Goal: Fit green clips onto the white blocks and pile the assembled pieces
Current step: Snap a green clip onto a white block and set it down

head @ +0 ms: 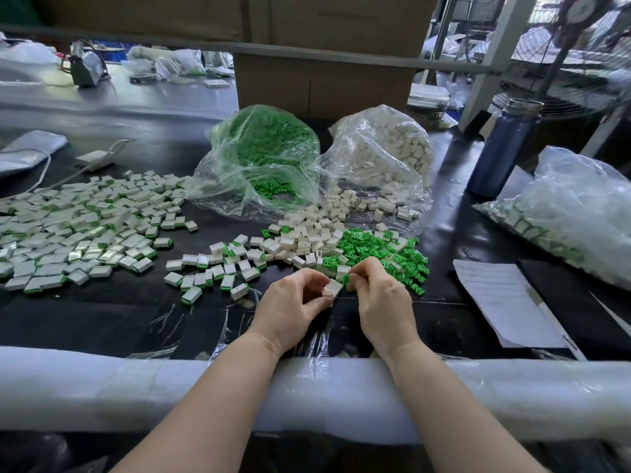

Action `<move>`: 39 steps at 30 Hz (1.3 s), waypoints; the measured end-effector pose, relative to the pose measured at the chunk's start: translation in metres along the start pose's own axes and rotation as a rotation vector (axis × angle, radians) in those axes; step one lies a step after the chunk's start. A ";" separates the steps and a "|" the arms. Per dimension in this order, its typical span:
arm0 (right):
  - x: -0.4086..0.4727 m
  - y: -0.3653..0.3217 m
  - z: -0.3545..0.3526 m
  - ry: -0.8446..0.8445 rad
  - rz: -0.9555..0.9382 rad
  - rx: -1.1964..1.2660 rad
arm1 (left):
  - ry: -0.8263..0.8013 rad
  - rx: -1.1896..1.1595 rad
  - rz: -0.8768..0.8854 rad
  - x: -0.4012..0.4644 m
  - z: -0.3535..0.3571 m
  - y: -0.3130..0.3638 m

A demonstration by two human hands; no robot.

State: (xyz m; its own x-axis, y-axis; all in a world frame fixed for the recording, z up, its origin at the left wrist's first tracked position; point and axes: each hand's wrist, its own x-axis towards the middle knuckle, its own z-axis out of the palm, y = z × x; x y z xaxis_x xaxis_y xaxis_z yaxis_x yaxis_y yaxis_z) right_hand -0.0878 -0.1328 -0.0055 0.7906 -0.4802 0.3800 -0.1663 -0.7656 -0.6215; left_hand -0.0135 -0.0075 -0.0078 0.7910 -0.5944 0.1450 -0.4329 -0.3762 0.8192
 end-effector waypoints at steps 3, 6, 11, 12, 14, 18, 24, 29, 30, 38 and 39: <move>0.001 0.002 -0.003 -0.016 0.050 0.186 | 0.011 -0.025 0.021 0.000 0.000 0.000; 0.003 0.004 -0.005 -0.033 0.112 0.348 | 0.039 -0.057 0.024 0.000 0.000 0.000; 0.003 0.002 -0.006 -0.086 0.103 0.499 | 0.021 -0.178 0.027 -0.001 0.000 0.002; 0.003 0.001 -0.007 -0.103 0.104 0.520 | 0.010 -0.218 0.026 -0.001 0.000 0.003; 0.003 0.000 -0.007 -0.138 0.117 0.564 | -0.005 -0.290 0.011 -0.001 -0.001 0.003; 0.002 -0.001 -0.007 -0.167 0.121 0.644 | -0.010 -0.355 -0.029 0.001 -0.003 0.003; 0.002 -0.002 -0.006 -0.188 0.107 0.606 | -0.026 -0.379 -0.036 0.001 -0.003 0.001; 0.001 -0.004 -0.007 -0.213 0.130 0.645 | -0.022 -0.433 -0.050 0.001 -0.003 0.002; 0.001 -0.004 -0.007 -0.216 0.134 0.654 | -0.024 -0.443 -0.047 0.001 -0.003 0.002; 0.002 -0.002 -0.005 -0.227 0.141 0.577 | -0.019 -0.361 -0.046 0.000 -0.001 0.005; 0.002 -0.002 -0.006 -0.232 0.139 0.571 | -0.026 -0.353 -0.047 0.000 -0.001 0.005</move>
State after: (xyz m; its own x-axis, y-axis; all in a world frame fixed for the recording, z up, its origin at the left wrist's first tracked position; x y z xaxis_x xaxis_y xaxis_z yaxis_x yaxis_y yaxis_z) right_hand -0.0894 -0.1347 0.0001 0.9021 -0.4043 0.1509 0.0137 -0.3227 -0.9464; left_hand -0.0151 -0.0091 -0.0033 0.7930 -0.6022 0.0921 -0.2168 -0.1377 0.9665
